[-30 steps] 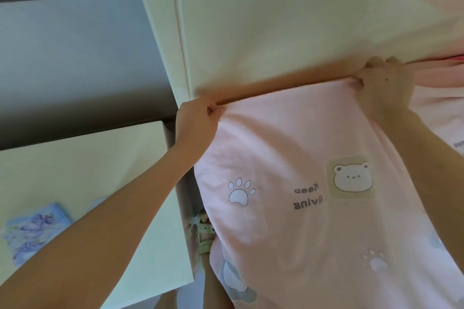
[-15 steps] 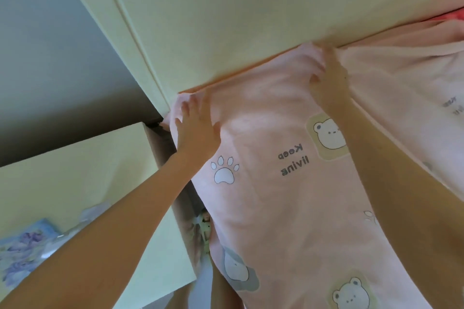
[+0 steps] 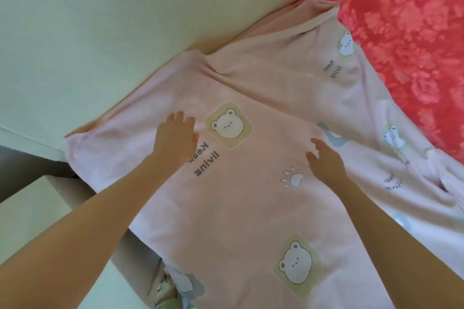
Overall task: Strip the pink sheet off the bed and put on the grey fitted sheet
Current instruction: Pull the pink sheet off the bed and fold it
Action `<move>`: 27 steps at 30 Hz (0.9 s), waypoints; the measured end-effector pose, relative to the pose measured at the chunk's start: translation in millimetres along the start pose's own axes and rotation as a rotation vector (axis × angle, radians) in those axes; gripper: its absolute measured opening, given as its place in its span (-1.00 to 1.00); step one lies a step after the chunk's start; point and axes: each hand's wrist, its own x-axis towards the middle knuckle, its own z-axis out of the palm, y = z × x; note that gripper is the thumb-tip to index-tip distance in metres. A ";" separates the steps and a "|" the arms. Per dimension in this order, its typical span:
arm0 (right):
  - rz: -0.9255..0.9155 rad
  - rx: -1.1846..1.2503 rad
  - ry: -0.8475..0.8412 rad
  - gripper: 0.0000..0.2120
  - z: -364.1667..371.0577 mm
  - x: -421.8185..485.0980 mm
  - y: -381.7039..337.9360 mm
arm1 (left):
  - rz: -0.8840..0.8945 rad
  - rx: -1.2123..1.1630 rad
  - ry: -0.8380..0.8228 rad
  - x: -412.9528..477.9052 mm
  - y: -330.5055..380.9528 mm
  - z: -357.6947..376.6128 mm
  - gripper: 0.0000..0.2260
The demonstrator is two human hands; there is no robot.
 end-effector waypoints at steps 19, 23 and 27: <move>0.192 -0.095 0.012 -0.11 -64.8 198.5 108.8 | 0.189 -0.035 0.120 210.2 192.2 -1.0 -0.73; 0.225 -0.107 -0.039 0.02 -63.4 241.8 130.4 | 0.236 -0.035 0.191 254.2 206.3 8.3 -0.74; 0.231 -0.220 -0.142 0.00 -40.3 260.8 135.7 | 0.258 0.001 0.284 302.9 227.7 8.4 -0.71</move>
